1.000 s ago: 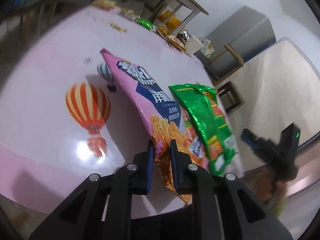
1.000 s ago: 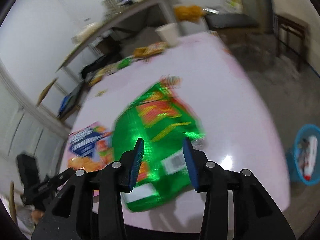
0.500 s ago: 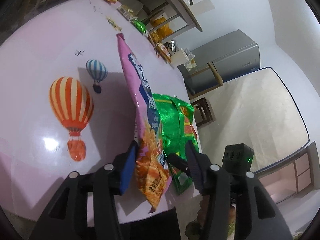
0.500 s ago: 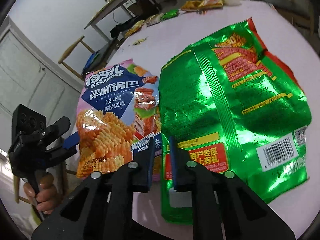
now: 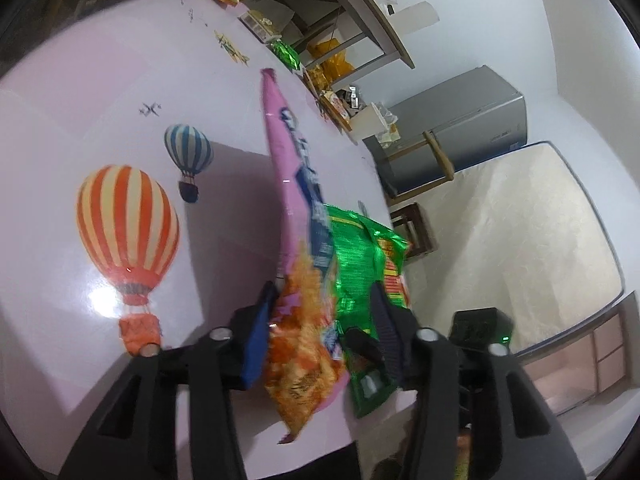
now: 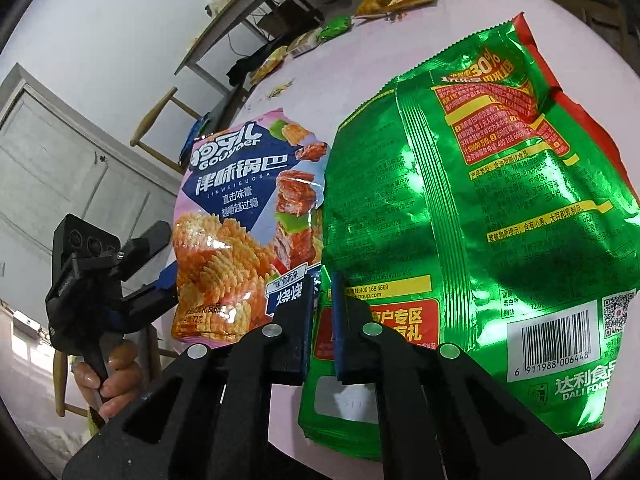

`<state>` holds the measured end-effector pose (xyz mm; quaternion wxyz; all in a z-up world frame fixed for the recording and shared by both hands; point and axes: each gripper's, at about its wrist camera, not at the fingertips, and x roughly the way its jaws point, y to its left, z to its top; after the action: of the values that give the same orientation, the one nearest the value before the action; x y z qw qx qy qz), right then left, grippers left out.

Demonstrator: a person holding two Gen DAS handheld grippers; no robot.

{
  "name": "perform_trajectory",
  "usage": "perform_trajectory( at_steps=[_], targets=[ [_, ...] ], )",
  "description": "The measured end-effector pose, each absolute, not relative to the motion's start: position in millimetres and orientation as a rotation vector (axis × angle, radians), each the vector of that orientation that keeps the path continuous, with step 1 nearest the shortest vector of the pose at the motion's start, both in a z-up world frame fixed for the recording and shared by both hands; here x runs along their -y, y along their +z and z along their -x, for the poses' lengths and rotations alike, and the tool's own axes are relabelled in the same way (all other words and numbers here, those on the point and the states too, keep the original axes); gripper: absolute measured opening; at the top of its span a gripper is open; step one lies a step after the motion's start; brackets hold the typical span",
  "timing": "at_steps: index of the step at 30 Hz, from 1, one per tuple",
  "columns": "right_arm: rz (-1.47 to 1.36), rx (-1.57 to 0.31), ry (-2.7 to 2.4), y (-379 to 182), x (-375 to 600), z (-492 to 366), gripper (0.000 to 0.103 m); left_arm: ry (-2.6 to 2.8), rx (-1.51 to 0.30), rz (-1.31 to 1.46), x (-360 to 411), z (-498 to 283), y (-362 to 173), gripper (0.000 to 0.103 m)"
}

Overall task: Collect trash
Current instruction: 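Grasp the green chip bag with the right tool while the left tool grasps the pink chip bag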

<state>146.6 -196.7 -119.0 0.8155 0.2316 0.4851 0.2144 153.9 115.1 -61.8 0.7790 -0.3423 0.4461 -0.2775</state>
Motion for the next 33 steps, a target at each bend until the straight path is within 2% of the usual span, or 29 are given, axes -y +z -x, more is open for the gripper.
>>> perform_trajectory(
  at_steps=[1, 2, 3, 4, 7, 9, 12, 17, 22, 23, 25, 27, 28, 30, 33],
  targets=[
    [-0.491, -1.031, 0.456, -117.9, 197.5, -146.0, 0.006, -0.57, -0.984, 0.696, -112.8, -155.7, -61.7, 0.034],
    [-0.487, -1.022, 0.458, -114.1, 199.1, -144.1, 0.007, -0.545, -1.0, 0.662, -111.3, -158.0, -62.3, 0.026],
    [-0.487, -1.01, 0.461, -109.7, 201.5, -141.7, 0.013, -0.516, -1.018, 0.613, -108.4, -159.7, -63.2, 0.019],
    [-0.488, -1.002, 0.458, -106.9, 203.5, -140.0, 0.015, -0.509, -1.025, 0.592, -106.9, -160.2, -64.3, 0.017],
    [-0.497, -0.944, 0.43, -86.4, 222.6, -131.1, 0.022, -0.511, -1.028, 0.566, -103.5, -159.7, -66.0, 0.015],
    [-0.515, -0.905, 0.391, -76.1, 240.4, -125.4, 0.037, -0.498, -1.026, 0.519, -100.1, -159.7, -65.1, 0.014],
    [-0.567, -0.855, 0.282, -66.4, 280.7, -119.4, 0.049, -0.487, -1.014, 0.46, -95.3, -158.8, -63.1, 0.014],
    [-0.629, -0.946, 0.075, -83.5, 332.5, -123.4, 0.05, -0.476, -1.002, 0.413, -92.7, -160.8, -62.9, 0.014],
    [-0.639, -0.997, 0.058, -100.2, 343.0, -131.6, 0.05, -0.475, -1.005, 0.403, -92.4, -163.0, -66.2, 0.014],
    [-0.637, -0.999, 0.068, -100.6, 340.0, -133.2, 0.049, -0.475, -1.009, 0.403, -92.7, -161.6, -66.8, 0.014],
    [-0.623, -1.004, 0.073, -101.7, 334.1, -138.9, 0.036, -0.476, -1.019, 0.409, -93.1, -163.5, -69.6, 0.014],
    [-0.598, -1.013, 0.065, -103.9, 325.4, -141.3, 0.018, -0.476, -1.02, 0.417, -93.7, -164.1, -70.6, 0.014],
    [-0.573, -1.016, 0.065, -104.2, 319.1, -142.0, 0.016, -0.476, -1.017, 0.415, -93.4, -164.1, -70.5, 0.014],
    [-0.548, -1.012, 0.068, -105.1, 312.7, -139.3, 0.004, -0.475, -1.008, 0.403, -92.1, -163.5, -69.1, 0.014],
    [-0.541, -0.982, 0.069, -102.7, 308.2, -130.4, 0.0, -0.489, -0.985, 0.399, -91.0, -161.6, -63.0, 0.01]
  ],
)
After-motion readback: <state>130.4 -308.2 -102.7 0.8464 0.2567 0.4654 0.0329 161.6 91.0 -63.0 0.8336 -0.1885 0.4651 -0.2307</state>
